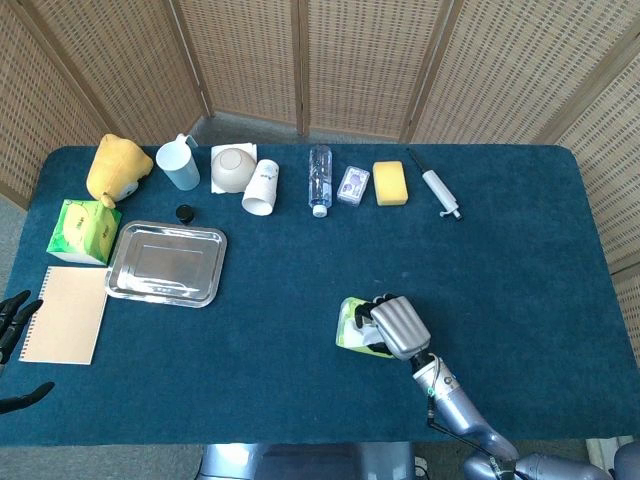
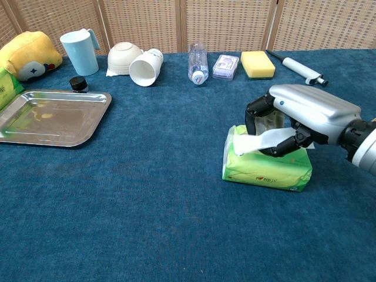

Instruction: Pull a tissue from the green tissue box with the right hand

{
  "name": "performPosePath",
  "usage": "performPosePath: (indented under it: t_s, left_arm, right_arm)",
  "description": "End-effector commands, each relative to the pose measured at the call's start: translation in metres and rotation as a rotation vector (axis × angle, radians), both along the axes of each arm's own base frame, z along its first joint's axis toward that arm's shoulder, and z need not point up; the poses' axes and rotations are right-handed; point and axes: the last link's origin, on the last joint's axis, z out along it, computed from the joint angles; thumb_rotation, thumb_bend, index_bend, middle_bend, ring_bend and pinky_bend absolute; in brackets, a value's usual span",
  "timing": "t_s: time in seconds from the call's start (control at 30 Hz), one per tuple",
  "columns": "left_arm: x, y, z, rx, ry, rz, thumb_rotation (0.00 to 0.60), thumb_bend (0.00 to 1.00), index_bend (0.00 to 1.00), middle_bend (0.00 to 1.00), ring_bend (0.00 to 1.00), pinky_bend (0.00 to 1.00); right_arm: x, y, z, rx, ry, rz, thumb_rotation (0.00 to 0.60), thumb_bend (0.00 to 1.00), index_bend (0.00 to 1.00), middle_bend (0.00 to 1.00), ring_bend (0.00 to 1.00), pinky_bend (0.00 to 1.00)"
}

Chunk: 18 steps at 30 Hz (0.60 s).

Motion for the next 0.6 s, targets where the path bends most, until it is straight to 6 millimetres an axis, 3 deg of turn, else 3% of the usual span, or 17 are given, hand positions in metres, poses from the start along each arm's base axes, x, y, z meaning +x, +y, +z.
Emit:
performPosePath:
  t_s: [0.03,0.3,0.6]
  left_arm:
    - [0.000,0.000,0.000,0.003,-0.001,0.002,0.600,0.00,0.00,0.00,0.00,0.00]
    - [0.000,-0.001,0.000,0.001,0.000,0.001,0.600,0.00,0.00,0.00,0.00,0.00]
    - [0.000,-0.002,0.000,0.001,-0.001,-0.001,0.600,0.00,0.00,0.00,0.00,0.00]
  right_arm:
    - [0.003,0.002,0.001,-0.031,-0.015,0.032,0.600,0.47,0.69,0.70,0.62,0.58]
    - [0.016,0.005,0.018,-0.094,-0.052,0.093,0.600,0.53,0.73,0.74,0.65,0.62]
    - [0.053,0.004,0.045,-0.176,-0.122,0.189,0.600,0.53,0.73,0.74,0.65,0.62]
